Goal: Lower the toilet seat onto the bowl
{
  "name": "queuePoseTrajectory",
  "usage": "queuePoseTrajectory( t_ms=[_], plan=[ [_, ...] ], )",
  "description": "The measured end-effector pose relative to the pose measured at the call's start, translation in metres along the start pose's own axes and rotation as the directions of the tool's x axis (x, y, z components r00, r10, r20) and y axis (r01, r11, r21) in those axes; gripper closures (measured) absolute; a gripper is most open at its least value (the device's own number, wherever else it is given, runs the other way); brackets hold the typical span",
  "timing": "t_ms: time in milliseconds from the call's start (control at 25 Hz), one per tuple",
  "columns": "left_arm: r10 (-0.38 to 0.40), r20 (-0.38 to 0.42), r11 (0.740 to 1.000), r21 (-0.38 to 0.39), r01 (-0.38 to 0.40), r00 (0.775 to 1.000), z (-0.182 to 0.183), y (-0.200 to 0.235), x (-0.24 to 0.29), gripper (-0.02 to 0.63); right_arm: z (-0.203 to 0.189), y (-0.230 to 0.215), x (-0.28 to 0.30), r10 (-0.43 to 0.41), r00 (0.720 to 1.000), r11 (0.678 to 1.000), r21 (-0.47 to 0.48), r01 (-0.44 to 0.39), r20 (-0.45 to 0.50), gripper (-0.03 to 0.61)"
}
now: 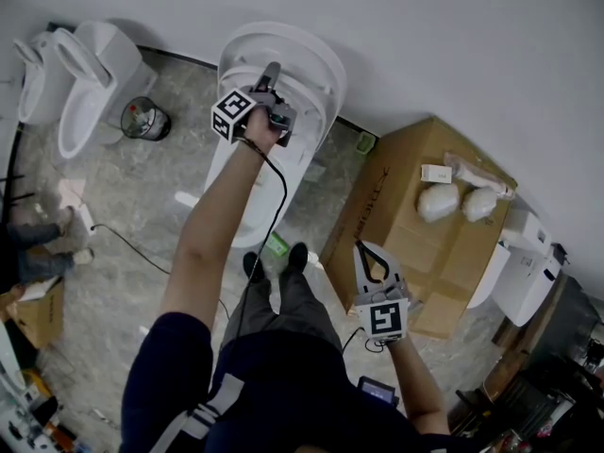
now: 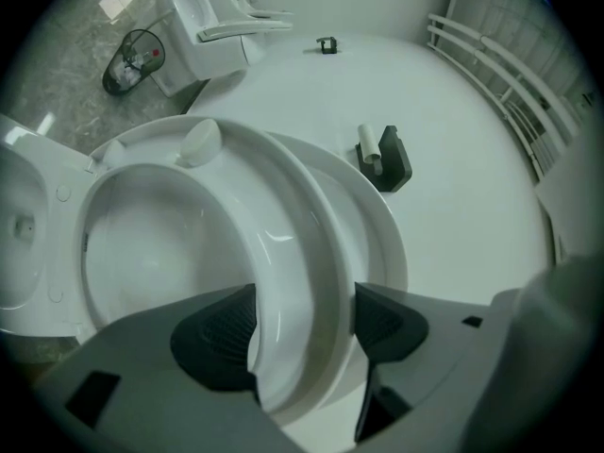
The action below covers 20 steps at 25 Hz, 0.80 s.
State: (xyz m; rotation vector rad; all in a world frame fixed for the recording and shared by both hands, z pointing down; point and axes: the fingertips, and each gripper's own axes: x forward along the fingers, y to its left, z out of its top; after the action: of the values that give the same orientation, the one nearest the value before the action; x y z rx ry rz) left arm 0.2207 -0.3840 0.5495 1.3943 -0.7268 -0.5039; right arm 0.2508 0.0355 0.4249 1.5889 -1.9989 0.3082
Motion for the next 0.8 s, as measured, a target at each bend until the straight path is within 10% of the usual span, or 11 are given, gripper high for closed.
queuePoseTrajectory(
  t_ms=[800],
  plan=[
    [-0.016, -0.029, 0.999, 0.038, 0.018, 0.999, -0.002, -0.003, -0.012, 0.331, 0.011, 0.009, 0.003, 0.040, 0.998, 0.999, -0.033, -0.039, 0.042, 0.558]
  ],
)
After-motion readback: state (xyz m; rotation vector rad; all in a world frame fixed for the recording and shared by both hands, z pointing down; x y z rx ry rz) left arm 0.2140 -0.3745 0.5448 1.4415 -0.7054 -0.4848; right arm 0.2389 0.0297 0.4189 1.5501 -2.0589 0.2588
